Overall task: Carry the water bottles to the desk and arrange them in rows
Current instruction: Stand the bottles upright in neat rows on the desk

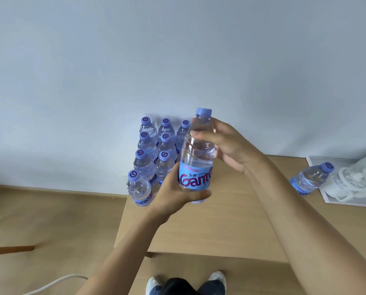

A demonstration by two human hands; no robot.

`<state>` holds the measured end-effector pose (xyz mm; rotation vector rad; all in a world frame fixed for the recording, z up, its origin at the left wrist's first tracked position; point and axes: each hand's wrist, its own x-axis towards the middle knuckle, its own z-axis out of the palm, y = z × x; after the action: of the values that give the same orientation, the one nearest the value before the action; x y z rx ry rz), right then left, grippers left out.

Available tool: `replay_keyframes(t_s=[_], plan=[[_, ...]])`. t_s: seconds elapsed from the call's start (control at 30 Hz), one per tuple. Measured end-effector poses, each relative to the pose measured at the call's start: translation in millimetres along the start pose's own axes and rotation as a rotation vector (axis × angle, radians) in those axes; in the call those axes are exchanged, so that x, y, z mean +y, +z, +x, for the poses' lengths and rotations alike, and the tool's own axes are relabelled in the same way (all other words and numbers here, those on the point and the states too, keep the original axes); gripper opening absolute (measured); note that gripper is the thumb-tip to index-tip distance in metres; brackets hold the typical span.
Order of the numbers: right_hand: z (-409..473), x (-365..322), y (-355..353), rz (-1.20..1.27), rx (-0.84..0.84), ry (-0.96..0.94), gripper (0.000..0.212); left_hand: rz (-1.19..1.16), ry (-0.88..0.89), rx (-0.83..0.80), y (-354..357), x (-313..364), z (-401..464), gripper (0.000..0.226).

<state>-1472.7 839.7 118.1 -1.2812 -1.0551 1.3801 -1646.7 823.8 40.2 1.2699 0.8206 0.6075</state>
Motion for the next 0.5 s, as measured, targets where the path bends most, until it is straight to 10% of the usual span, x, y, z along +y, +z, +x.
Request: replay_keyframes(t_s=[0.5], plan=[[-3, 108, 53, -0.285, -0.069, 0.077, 0.046, 0.068, -0.187, 0.084, -48, -107, -14, 0.079]])
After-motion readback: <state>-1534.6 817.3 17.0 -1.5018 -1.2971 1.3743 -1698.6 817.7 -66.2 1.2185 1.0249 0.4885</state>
